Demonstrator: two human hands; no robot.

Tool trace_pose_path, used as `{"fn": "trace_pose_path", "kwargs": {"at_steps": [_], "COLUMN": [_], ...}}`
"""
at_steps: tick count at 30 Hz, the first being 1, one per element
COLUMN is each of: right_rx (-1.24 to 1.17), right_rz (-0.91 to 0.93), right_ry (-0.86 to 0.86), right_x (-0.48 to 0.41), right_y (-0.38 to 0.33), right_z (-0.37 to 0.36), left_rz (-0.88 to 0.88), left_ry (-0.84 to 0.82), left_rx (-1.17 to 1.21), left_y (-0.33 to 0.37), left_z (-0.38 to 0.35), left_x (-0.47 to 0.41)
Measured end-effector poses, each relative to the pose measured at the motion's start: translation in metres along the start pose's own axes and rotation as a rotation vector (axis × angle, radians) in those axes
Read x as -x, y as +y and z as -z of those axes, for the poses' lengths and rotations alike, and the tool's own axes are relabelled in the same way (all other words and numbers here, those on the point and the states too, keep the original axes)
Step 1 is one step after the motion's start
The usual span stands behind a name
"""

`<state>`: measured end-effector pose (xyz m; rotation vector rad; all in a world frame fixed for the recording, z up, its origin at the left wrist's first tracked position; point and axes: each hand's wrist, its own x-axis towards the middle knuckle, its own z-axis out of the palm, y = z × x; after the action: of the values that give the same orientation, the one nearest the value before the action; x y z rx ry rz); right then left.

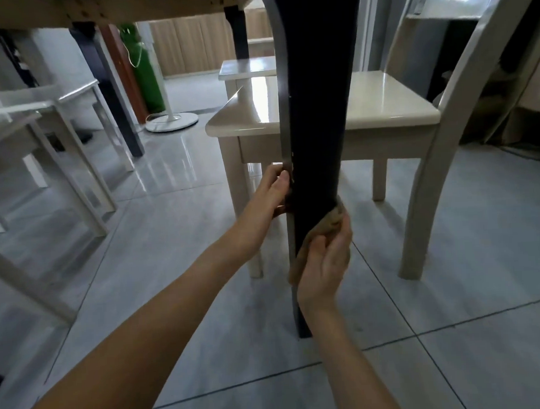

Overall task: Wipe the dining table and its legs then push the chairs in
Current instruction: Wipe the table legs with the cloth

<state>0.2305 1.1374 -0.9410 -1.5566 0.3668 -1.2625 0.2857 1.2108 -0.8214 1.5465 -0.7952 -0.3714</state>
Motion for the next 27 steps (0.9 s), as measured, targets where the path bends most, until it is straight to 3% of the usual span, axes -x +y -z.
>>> {"fn": "trace_pose_path", "kwargs": {"at_steps": [4,7,10,16,20,23,27], "right_rx": [-0.012,-0.079,-0.2,-0.154,-0.091,-0.05,-0.007], "right_rz": [-0.534,-0.703,-0.76,-0.495,-0.508,-0.634,-0.918], "right_ry": [-0.12,-0.174,-0.095,0.058,0.068,0.085,0.008], "right_x": [0.067,0.078,0.063,0.021,0.037,0.068,0.112], "right_y": [0.068,0.071,0.054,-0.01,-0.016,-0.022,-0.056], "right_z": [0.029,0.043,0.042,0.033,0.044,0.063,0.104], "left_rz": [0.01,0.025,0.023,0.034,0.01,0.155,0.537], "left_ry": [0.018,0.019,0.012,0.077,0.154,0.195,0.114], "left_rx": [0.007,0.027,0.03,0.052,0.057,0.032,-0.052], "left_y": [-0.001,-0.002,-0.006,-0.02,-0.036,-0.061,-0.073], "left_z": [-0.002,-0.003,-0.001,-0.006,-0.017,-0.021,-0.025], "left_x": [-0.001,-0.003,-0.004,-0.004,0.023,0.068,0.171]}}
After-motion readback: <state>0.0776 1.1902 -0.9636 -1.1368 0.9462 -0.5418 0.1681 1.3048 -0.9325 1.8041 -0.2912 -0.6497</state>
